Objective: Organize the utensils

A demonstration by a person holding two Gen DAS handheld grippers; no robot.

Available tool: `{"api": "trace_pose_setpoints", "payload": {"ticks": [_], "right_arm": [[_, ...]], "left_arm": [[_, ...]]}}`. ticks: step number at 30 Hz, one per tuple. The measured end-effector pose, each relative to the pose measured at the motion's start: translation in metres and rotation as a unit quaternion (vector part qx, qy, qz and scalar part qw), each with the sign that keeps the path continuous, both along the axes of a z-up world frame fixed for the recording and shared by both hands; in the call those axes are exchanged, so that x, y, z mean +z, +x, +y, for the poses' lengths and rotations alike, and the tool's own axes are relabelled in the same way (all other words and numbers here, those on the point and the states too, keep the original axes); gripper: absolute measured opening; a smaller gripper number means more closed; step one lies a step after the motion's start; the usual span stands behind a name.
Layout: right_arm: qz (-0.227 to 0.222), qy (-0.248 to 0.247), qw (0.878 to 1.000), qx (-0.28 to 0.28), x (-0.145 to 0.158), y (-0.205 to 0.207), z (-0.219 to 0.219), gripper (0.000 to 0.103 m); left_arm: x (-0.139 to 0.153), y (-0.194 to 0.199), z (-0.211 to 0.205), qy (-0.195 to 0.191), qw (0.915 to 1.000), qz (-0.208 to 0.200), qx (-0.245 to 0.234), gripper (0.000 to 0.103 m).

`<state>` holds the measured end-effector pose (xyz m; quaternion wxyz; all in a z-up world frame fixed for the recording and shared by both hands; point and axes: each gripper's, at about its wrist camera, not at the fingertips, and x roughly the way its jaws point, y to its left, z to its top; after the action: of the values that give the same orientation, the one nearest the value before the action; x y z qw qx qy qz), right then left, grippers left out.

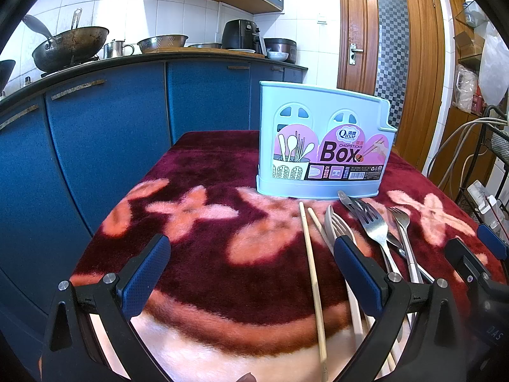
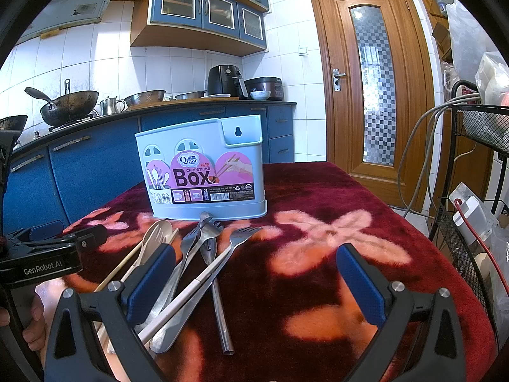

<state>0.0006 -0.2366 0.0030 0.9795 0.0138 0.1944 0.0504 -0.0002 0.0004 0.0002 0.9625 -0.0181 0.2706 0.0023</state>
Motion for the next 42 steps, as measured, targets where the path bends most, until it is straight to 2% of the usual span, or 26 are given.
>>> {"api": "trace_pose_setpoints", "payload": {"ticks": [13,21,26,31,35,42], "right_arm": [[0.018,0.002,1.000,0.003,0.002,0.004,-0.001,0.103],[0.063,0.005,0.998,0.017,0.012,0.015,-0.007,0.102],[0.109,0.004,0.994,0.026,0.012,0.033,-0.008,0.089],[0.166,0.026,0.985,0.027,0.009,0.054,-0.016,0.071],[0.212,0.027,0.976,0.036,0.003,0.072,-0.017,0.069],[0.246,0.055,0.966,0.060,-0.001,0.091,-0.016,0.057]], "left_arm": [[0.004,0.001,-0.004,0.000,1.0000,0.006,-0.003,0.103],[0.004,0.021,-0.006,0.006,0.9983,0.051,-0.028,0.103],[-0.002,0.037,-0.010,0.010,0.9950,0.091,-0.039,0.099],[-0.009,0.057,-0.011,0.010,0.9898,0.135,-0.043,0.095],[-0.009,0.068,-0.010,0.009,0.9859,0.158,-0.054,0.095],[-0.014,0.090,-0.019,0.028,0.9800,0.185,-0.068,0.092]]}}
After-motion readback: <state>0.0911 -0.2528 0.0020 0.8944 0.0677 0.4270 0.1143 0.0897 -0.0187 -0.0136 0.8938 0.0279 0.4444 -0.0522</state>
